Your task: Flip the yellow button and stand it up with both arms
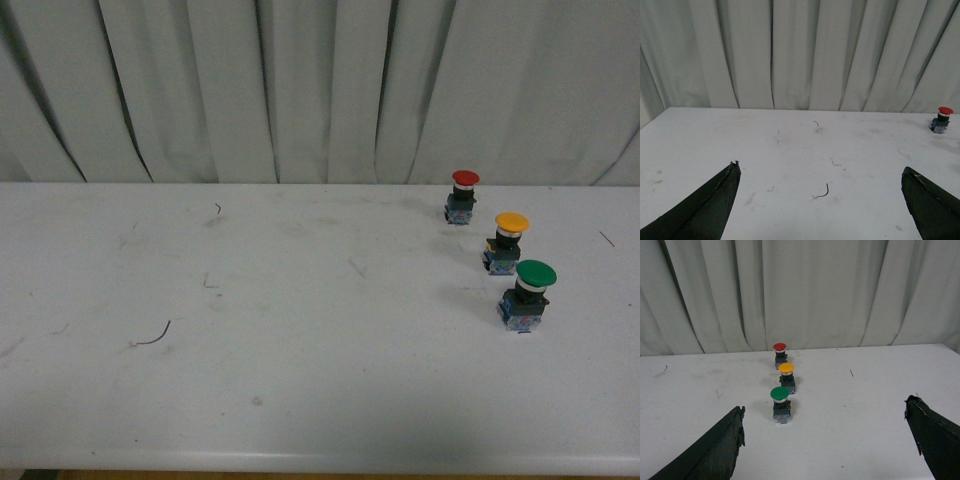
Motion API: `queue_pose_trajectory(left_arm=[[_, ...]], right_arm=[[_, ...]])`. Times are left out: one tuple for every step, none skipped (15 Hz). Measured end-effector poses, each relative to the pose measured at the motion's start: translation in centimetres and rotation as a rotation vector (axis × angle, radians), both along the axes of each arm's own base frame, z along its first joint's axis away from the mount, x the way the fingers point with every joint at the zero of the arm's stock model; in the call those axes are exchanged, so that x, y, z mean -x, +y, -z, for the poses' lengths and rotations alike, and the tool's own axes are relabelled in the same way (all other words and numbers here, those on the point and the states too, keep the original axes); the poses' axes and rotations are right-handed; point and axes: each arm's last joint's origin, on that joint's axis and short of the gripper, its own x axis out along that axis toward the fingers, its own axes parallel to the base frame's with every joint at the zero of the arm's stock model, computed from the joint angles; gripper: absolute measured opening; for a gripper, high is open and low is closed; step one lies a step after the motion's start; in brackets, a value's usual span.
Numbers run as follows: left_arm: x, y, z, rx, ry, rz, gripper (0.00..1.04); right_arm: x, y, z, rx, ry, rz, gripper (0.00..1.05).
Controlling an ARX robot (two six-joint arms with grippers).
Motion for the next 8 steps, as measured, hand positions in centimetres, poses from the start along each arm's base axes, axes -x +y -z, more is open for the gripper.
queue_pose_trajectory(left_arm=[[0.00,0.00,0.00,0.000,0.000,0.000,0.98],[0.00,0.00,0.00,0.000,0.000,0.000,0.98],[0.00,0.00,0.00,0.000,0.000,0.000,0.98],[0.00,0.00,0.00,0.000,0.000,0.000,0.98],[0.00,0.00,0.00,0.000,0.000,0.000,0.98],[0.00,0.00,0.00,0.000,0.000,0.000,0.98],[0.00,0.00,0.00,0.000,0.000,0.000,0.98],[0.00,0.00,0.00,0.000,0.000,0.000,0.98]], right_arm=[[0.00,0.00,0.00,0.000,0.000,0.000,0.98],[0.00,0.00,0.00,0.000,0.000,0.000,0.97],[0.00,0.00,0.00,0.000,0.000,0.000,0.98],[0.00,0.00,0.00,0.000,0.000,0.000,0.98],[0.00,0.00,0.00,0.000,0.000,0.000,0.98],[0.00,0.00,0.00,0.000,0.000,0.000,0.98],[0.00,0.00,0.00,0.000,0.000,0.000,0.98],[0.00,0.00,0.00,0.000,0.000,0.000,0.98]])
